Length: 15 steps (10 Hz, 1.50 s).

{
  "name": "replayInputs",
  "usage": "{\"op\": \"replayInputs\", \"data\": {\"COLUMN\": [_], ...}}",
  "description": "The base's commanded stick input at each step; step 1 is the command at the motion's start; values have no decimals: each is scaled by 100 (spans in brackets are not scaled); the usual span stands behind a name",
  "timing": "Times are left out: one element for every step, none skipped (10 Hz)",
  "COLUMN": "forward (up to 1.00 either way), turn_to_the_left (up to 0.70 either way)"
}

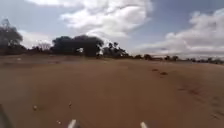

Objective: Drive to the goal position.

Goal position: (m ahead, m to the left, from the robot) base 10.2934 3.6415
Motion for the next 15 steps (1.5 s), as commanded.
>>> {"op": "replayInputs", "data": {"forward": [70, 70, 70, 70, 70, 70, 70, 70, 70, 70, 70, 70, 70, 70, 70], "turn_to_the_left": [0, 0, 0, 0, 0, 0, 0, 0, 0, 0, 0, 0, 0, 0, 0]}}
